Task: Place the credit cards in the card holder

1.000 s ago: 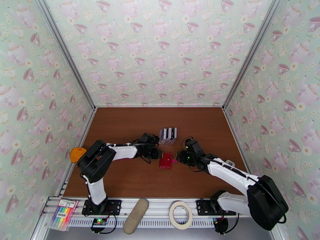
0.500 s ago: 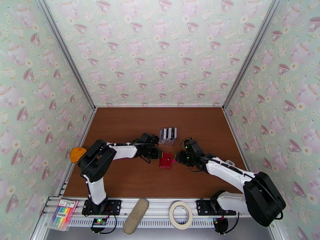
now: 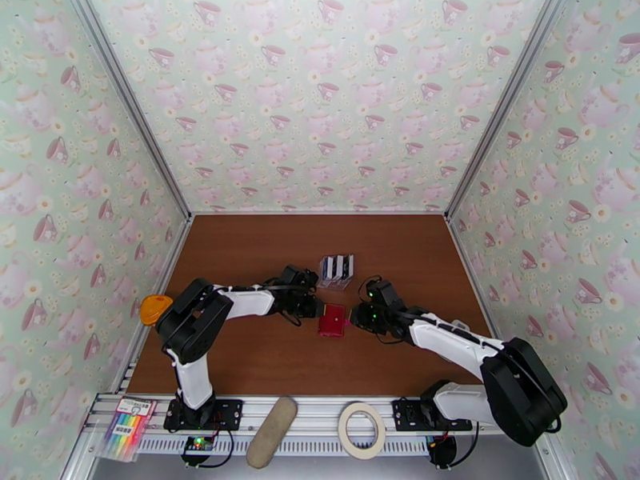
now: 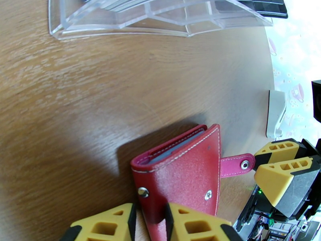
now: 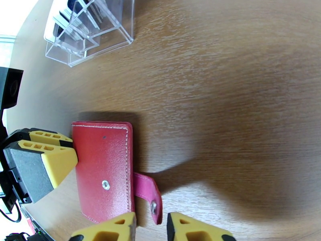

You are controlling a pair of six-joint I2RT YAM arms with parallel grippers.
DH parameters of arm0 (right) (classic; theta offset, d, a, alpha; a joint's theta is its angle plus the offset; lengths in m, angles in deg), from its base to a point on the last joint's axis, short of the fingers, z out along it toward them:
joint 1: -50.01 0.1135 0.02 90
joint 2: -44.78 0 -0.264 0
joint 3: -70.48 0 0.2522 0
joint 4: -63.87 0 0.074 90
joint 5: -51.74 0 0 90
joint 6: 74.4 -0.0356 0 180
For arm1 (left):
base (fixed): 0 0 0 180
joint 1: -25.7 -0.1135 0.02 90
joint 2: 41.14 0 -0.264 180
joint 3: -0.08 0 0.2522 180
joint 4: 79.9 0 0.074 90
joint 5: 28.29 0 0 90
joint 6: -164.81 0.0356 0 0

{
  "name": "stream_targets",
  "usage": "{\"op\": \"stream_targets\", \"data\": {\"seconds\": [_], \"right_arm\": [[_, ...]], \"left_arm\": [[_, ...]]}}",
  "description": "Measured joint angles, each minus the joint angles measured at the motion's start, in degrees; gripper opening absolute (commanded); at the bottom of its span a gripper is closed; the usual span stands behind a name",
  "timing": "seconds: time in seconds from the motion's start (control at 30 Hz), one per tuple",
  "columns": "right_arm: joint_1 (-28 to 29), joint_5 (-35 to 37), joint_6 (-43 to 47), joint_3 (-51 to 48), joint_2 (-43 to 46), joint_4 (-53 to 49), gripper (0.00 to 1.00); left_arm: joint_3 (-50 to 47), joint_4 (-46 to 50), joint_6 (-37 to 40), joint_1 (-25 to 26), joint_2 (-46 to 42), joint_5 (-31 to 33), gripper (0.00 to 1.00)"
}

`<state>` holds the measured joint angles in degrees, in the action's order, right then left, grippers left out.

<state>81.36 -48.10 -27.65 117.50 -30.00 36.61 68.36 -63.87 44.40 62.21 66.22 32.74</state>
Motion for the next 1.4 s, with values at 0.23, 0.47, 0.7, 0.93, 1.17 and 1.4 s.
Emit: {"op": "stream_targets", "data": {"seconds": [0.23,0.47,0.7,0.93,1.17,1.4], "right_arm": [[0.0,-0.1,0.0,0.0,-0.4,0.5,0.26],[-0.3,-0.6,0.0,0.0,-0.8,0.8,0.22],[-0.3,-1.0,0.2,0.0,-0.8,0.8,0.14],[-0.3,-1.1,0.3,0.0,-1.5,1.0,0.07],[-0.3,-1.4,0.4,0.0,-1.5,1.1,0.0],[-0.3,-3.0,0.4,0.2,-1.5,1.2,0.0]], "left_arm": [[0.0,0.0,0.0,0.0,0.0,0.0,0.27],[0.0,0.0,0.0,-0.1,0.1,-0.2,0.27],[0.1,0.0,0.0,-0.1,0.1,-0.2,0.27],[0.1,0.0,0.0,-0.1,0.1,-0.2,0.27],[0.1,0.0,0.0,-0.1,0.1,-0.2,0.27],[0.4,0.0,-0.2,-0.1,0.4,-0.5,0.27]]}}
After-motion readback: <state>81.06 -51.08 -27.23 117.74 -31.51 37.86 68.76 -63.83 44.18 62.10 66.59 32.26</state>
